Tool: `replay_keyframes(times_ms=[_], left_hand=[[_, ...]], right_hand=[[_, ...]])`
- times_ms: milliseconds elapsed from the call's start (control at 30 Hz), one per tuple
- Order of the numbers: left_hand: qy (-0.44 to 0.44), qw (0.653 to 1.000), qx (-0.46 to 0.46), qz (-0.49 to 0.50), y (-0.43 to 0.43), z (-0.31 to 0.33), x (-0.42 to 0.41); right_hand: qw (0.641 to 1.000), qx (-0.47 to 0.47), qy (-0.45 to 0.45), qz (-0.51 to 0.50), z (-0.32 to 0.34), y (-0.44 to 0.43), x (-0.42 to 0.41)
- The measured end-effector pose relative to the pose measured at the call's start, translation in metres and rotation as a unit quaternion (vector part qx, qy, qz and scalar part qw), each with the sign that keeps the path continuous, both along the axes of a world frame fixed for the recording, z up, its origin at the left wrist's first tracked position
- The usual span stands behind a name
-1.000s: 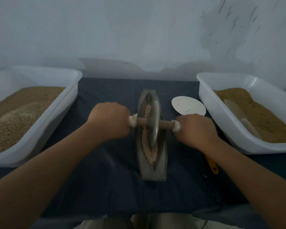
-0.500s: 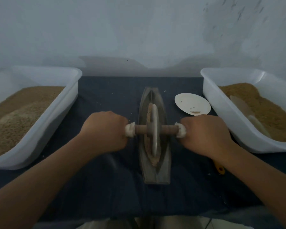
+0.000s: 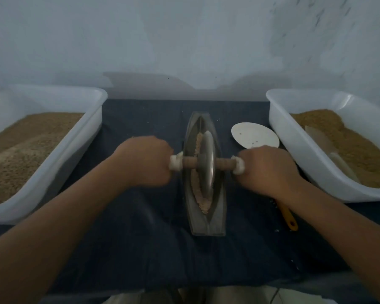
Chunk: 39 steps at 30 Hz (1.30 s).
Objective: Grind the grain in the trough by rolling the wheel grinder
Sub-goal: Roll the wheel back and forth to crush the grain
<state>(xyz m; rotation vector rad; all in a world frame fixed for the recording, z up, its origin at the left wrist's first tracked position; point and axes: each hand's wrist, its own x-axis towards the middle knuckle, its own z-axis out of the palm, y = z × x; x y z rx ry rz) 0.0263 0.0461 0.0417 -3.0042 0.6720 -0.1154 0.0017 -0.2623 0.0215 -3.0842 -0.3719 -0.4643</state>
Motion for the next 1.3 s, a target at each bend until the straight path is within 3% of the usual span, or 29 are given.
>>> replay_keyframes(times_ms=[67,133,333,467,567,633,933,1067,1200,1300], left_hand=[[0.031,0.999,-0.014,-0.005,0.006,-0.006,-0.007],[0.047,0.998,-0.025,0.025,0.001,-0.008,0.005],[-0.048,0.991,-0.03,0.122,-0.025,0.002,0.07],[-0.006,0.996,-0.036,0.086,-0.014,-0.005,0.039],[-0.028,0.998,-0.04,0.037,0.007,-0.019,-0.013],[-0.064,0.997,-0.041,0.018,0.013,-0.022,-0.03],[-0.057,0.993,-0.016,0.106,-0.027,0.012,0.058],[-0.034,0.997,-0.007,0.075,-0.017,0.003,0.028],[-0.063,0.998,-0.007,0.017,0.007,-0.018,-0.019],[-0.041,0.998,-0.01,0.045,0.0,-0.013,-0.001]], right_hand=[[0.997,-0.026,-0.061,0.029,0.0,-0.003,-0.009],[0.997,-0.052,-0.058,0.022,0.005,0.003,0.007],[0.997,-0.048,-0.028,-0.056,0.03,0.021,0.077],[0.998,-0.043,0.008,-0.041,0.03,0.022,0.045],[0.995,-0.083,0.056,0.009,0.021,0.011,-0.003],[0.998,-0.058,-0.006,0.035,0.019,0.008,-0.025],[0.998,-0.015,-0.038,-0.051,0.022,0.023,0.061],[0.999,-0.015,-0.024,-0.038,0.015,0.017,0.035],[1.0,0.002,0.018,0.023,-0.001,0.001,-0.012],[1.0,0.013,0.005,0.014,0.002,0.007,0.005]])
